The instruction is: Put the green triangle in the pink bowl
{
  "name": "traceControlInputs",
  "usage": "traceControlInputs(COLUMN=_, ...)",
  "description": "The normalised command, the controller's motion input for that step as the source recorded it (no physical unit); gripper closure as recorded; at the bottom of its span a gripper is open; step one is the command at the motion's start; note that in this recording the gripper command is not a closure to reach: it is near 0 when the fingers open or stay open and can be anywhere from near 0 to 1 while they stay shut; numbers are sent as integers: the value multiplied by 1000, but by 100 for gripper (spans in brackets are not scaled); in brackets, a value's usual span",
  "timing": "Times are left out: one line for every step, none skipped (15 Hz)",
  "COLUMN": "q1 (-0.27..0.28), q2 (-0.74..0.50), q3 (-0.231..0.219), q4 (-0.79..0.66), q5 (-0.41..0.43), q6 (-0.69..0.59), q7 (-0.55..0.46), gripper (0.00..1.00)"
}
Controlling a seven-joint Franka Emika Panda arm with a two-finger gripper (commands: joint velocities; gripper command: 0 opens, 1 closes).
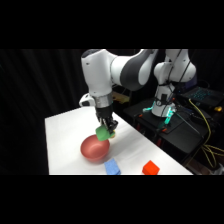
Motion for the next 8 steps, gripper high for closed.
traceControlInputs(q1=-9, q2=437, q3=-62, q4=599, q5=-131, q6=-234, q7=63, gripper=100)
traceControlInputs(q1=-14, q2=430, q3=-55, q4=580, q5=-114, q6=-237, q7=51, gripper=100)
traceControlInputs(q1=-21, q2=426, q3=-50, q4=569, q5=-95, q6=-249, q7=45, gripper=100)
traceControlInputs(q1=-28, q2=406, q3=-42, q4=542, q5=-76, q6=-257, q7=37, gripper=100)
traceControlInputs(q1=-36, q2=376, q3=-32, q4=505, q5=-56, q6=-254, q7=25, gripper=100)
traceControlInputs(q1=-39, q2=348, q3=-26, q4=472, q5=-43, q6=-254, q7=18, gripper=100)
traceControlInputs(q1=-36, q2=318, q3=-24, q4=445, q5=-37, q6=-253, q7=19, gripper=100)
traceControlInputs(q1=-37, q2=307, q3=-18, q4=438, q5=-23, q6=-255, q7=11, gripper=100)
